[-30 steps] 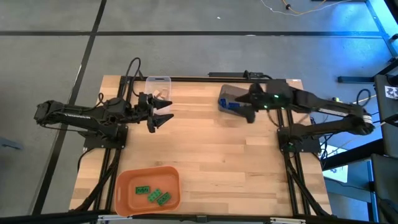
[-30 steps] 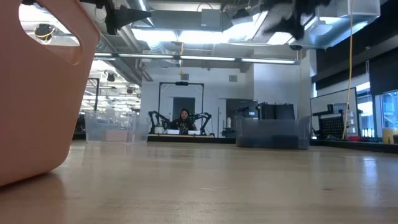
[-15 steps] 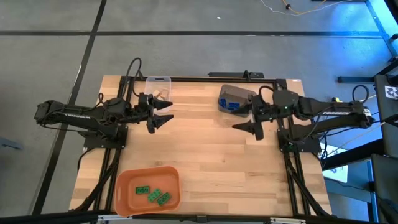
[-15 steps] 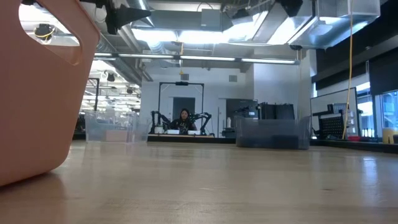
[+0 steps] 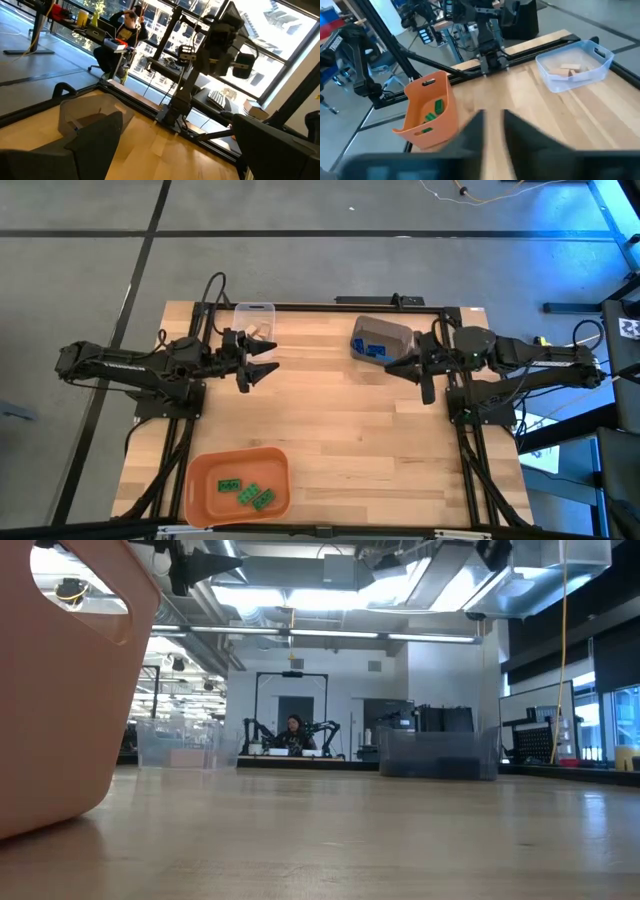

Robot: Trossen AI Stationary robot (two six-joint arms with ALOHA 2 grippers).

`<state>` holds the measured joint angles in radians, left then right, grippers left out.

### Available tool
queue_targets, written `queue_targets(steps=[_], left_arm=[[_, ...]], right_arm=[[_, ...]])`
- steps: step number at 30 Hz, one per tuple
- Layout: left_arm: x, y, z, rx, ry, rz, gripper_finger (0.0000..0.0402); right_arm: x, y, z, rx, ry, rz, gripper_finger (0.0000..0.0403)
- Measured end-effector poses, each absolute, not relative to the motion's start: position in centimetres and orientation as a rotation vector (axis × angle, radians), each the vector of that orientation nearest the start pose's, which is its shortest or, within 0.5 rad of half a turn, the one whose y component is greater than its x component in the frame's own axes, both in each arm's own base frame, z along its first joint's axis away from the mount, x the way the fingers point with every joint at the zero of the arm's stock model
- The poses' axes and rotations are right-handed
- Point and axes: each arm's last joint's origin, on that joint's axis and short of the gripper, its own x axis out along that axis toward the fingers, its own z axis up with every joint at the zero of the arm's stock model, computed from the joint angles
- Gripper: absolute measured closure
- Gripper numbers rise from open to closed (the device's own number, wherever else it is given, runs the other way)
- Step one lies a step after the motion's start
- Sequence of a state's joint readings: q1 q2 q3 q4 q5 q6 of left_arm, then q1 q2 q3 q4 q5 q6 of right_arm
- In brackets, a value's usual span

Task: Sort & place blocks by color
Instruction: Return to Home Position

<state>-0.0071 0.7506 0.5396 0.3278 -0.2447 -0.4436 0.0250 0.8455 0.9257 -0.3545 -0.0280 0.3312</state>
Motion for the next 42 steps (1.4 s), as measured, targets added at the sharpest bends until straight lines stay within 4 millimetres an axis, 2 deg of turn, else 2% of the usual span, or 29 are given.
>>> queue_targets(steps=[1, 2, 8, 13, 22, 29, 36, 42], left_arm=[[17.4, 0.6, 30.2, -0.459, -0.169, 0.207, 0.0033], [17.4, 0.6, 30.2, -0.471, -0.171, 0.206, 0.0033], [17.4, 0.6, 30.2, -0.500, -0.174, 0.205, 0.0033], [17.4, 0.6, 30.2, -0.500, -0.174, 0.205, 0.0033], [17.4, 0.7, 30.2, -0.501, -0.180, 0.229, 0.0033], [17.4, 0.7, 30.2, -0.502, -0.180, 0.230, 0.0033], [17.4, 0.7, 30.2, -0.509, -0.181, 0.229, 0.0033], [17.4, 0.7, 30.1, -0.502, -0.170, 0.232, 0.0033]], right_arm=[[17.3, 0.5, 35.2, 0.330, 0.275, 0.008, 0.0359], [17.0, 0.5, 34.9, 0.331, 0.266, 0.009, 0.0380], [15.3, 0.5, 32.8, 0.381, 0.088, 0.037, 0.0399], [13.8, 0.4, 30.8, 0.388, 0.019, 0.050, 0.0401], [12.0, 0.3, 25.2, 0.471, -0.080, 0.028, 0.0402], [10.8, 0.1, 22.4, 0.471, -0.215, 0.002, 0.0402], [10.1, 0.0, 19.1, 0.480, -0.257, 0.001, 0.0403], [10.0, 0.0, 18.3, 0.405, -0.183, -0.037, 0.0403]])
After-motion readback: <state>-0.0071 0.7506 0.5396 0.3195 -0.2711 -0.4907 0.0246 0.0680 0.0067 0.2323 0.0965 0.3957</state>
